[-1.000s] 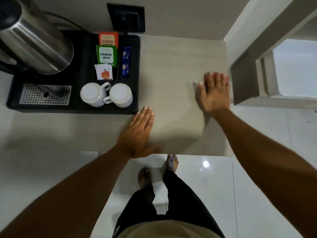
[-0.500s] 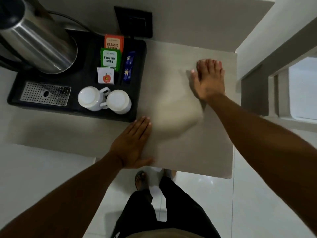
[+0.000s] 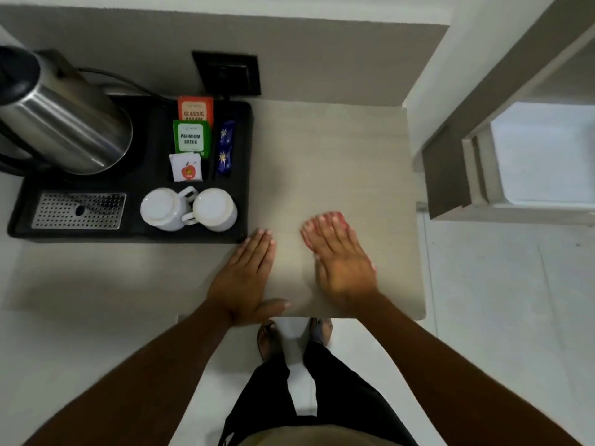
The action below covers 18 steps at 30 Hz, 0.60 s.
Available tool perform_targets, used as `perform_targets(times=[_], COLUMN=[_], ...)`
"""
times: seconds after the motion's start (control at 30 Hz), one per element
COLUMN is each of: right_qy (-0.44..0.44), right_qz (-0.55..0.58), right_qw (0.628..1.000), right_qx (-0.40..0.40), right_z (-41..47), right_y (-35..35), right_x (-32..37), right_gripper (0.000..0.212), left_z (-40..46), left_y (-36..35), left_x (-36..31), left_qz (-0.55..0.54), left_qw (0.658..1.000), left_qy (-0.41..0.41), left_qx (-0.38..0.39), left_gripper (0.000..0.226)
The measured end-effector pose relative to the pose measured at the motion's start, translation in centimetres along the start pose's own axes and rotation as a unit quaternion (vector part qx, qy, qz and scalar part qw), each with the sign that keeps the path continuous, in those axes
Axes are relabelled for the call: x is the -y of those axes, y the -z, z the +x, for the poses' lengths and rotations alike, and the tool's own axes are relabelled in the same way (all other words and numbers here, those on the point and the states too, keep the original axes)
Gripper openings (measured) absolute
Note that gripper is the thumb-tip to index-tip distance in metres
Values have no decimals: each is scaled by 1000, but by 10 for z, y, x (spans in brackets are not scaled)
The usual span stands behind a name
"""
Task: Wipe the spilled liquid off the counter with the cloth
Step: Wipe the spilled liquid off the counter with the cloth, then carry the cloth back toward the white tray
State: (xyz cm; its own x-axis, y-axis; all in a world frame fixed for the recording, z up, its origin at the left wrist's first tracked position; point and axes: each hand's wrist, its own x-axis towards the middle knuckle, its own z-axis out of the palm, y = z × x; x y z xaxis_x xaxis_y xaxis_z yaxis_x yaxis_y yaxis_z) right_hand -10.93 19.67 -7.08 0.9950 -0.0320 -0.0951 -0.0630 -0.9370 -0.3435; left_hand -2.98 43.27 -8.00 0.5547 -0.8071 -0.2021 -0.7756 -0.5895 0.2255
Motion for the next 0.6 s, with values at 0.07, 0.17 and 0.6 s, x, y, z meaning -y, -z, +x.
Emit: perform_targets(times=[0.07, 0.17, 0.6], right_qy=[-80, -189, -282], right_qz=[21, 29, 93], right_qw=[996, 981, 942], right_qx=[-25, -43, -155], right_z=[-32, -44, -41], right_y=[12, 21, 114], right_x=[-25, -40, -133], right_gripper=[70, 66, 76], left_z=[0, -5, 148], left_y=[1, 3, 55], left_x=[1, 0, -111], left_qz=[-8, 6, 39], left_qw=[1000, 1000, 997], left_qy=[-4, -4, -72], left_qx=[-3, 3, -9], left_gripper=[116, 116, 104])
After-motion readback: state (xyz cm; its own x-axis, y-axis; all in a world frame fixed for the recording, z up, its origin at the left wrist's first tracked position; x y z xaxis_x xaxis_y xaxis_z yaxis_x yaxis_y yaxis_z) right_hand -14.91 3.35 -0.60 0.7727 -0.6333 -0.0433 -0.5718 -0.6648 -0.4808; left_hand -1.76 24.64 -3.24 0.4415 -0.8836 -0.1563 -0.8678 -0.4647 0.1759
